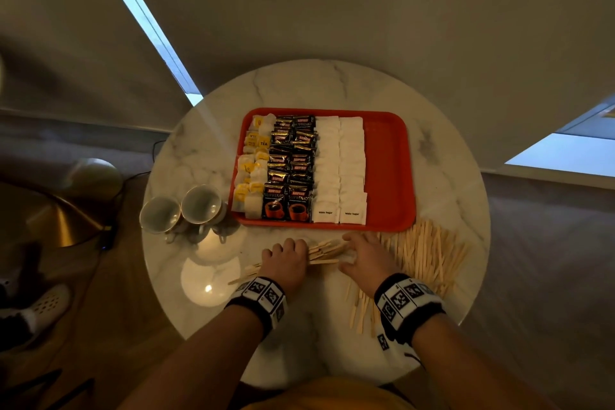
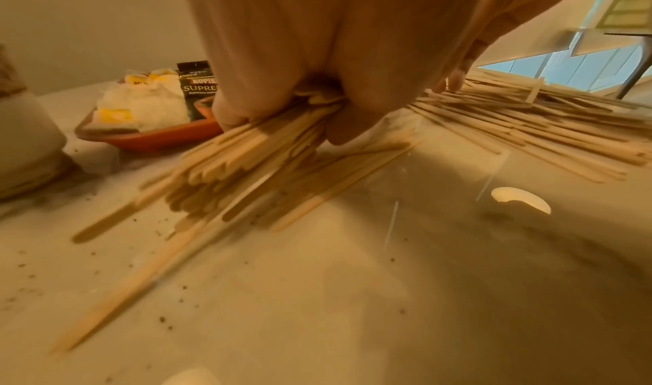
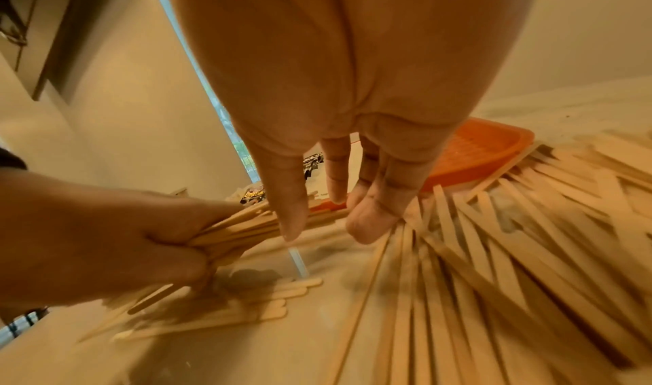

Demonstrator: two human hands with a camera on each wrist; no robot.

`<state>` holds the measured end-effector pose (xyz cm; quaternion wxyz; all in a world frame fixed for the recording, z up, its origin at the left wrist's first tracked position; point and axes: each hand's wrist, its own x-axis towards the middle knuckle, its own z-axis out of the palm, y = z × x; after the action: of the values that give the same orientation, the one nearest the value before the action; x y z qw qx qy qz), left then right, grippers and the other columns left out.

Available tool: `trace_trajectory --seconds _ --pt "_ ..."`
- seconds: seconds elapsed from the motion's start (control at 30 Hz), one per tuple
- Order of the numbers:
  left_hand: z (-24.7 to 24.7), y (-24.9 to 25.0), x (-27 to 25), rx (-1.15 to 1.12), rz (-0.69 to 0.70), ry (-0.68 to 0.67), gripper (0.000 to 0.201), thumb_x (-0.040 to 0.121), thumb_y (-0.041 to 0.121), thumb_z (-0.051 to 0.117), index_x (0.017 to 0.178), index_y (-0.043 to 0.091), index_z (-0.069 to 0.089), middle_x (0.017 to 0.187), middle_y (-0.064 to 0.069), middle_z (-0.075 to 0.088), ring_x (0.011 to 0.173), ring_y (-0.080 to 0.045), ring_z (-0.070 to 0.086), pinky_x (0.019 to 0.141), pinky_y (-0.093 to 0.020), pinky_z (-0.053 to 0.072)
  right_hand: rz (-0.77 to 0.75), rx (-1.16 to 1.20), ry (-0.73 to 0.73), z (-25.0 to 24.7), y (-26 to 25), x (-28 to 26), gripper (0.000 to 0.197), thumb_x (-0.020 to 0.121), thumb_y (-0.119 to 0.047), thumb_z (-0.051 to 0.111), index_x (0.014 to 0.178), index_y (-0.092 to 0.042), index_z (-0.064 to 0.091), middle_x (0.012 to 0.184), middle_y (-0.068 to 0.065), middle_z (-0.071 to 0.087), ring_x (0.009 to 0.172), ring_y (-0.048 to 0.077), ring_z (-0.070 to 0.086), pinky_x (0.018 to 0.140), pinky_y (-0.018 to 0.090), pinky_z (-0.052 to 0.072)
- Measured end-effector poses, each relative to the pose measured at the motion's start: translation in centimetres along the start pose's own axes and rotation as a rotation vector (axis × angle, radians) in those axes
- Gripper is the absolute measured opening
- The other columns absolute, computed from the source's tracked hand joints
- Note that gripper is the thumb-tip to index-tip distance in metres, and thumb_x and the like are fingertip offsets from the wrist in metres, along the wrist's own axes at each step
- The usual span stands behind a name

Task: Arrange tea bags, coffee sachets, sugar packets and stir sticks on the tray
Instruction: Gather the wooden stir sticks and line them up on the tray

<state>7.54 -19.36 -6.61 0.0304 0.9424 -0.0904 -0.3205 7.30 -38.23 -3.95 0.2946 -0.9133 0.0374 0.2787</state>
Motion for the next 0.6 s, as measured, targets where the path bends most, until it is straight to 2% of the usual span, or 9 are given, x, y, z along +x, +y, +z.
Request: trace_trajectory --seconds 0.07,0.2,0.33,0.4,0.5,0.6 --pt "-0.6 -0.3 -0.1 -0.043 0.038 -0.004 0.033 0.107 0.025 0.033 0.137 0.014 0.036 0.135 -0.012 0.047 0.115 -0.034 0.054 0.101 -0.050 0.041 -0.002 0.013 0.018 -0.1 -0.4 0.5 0.052 0.091 -0.025 0.070 0.139 -0.024 0.050 0.137 -0.002 0.043 0.122 0.018 0.050 0.105 0.034 0.044" --pt "-1.6 -0.6 -0.2 -0.149 0.090 -0.005 0.028 0.104 0.019 0.039 0.132 0.015 0.038 0.132 -0.011 0.045 0.112 -0.032 0.054 0.098 -0.048 0.043 -0.006 0.017 0.087 -0.5 -0.9 1.2 0.041 0.090 -0.025 0.069 0.129 -0.024 0.057 0.127 -0.002 0.046 0.113 0.019 0.053 0.095 0.028 0.044" --pt "-1.9 -0.8 -0.2 -0.207 0.163 -0.019 0.024 0.103 0.019 0.041 0.127 0.018 0.039 0.128 -0.008 0.052 0.111 -0.029 0.053 0.100 -0.048 0.042 0.003 -0.001 0.113 -1.1 -0.7 1.7 0.037 0.093 -0.021 0.066 0.130 -0.024 0.057 0.127 -0.002 0.045 0.111 0.017 0.054 0.095 0.026 0.045" --pt "-2.0 -0.8 -0.3 -0.226 0.195 -0.023 0.024 0.103 0.018 0.043 0.126 0.019 0.038 0.126 -0.007 0.054 0.109 -0.027 0.054 0.100 -0.047 0.043 -0.007 -0.010 0.094 -1.4 -0.7 1.8 0.028 0.096 -0.019 0.063 0.123 -0.023 0.064 0.122 -0.003 0.054 0.109 0.016 0.057 0.094 0.026 0.047" --pt "-2.1 -0.7 -0.2 -0.296 0.220 -0.025 0.023 0.102 0.019 0.045 0.125 0.019 0.039 0.124 -0.007 0.053 0.106 -0.025 0.054 0.096 -0.043 0.047 -0.003 0.040 0.119 -1.8 -0.8 1.8 0.021 0.096 -0.019 0.062 0.115 -0.025 0.071 0.111 -0.003 0.067 0.104 0.017 0.063 0.092 0.033 0.053" --pt "-2.0 -0.6 0.2 -0.361 0.234 -0.010 0.028 0.100 0.022 0.051 0.125 0.019 0.040 0.125 -0.007 0.053 0.104 -0.022 0.054 0.094 -0.039 0.050 -0.004 0.129 0.166 -2.2 -1.4 1.4 0.027 0.098 -0.014 0.058 0.121 -0.025 0.068 0.107 -0.002 0.071 0.096 0.014 0.066 0.085 0.027 0.054"
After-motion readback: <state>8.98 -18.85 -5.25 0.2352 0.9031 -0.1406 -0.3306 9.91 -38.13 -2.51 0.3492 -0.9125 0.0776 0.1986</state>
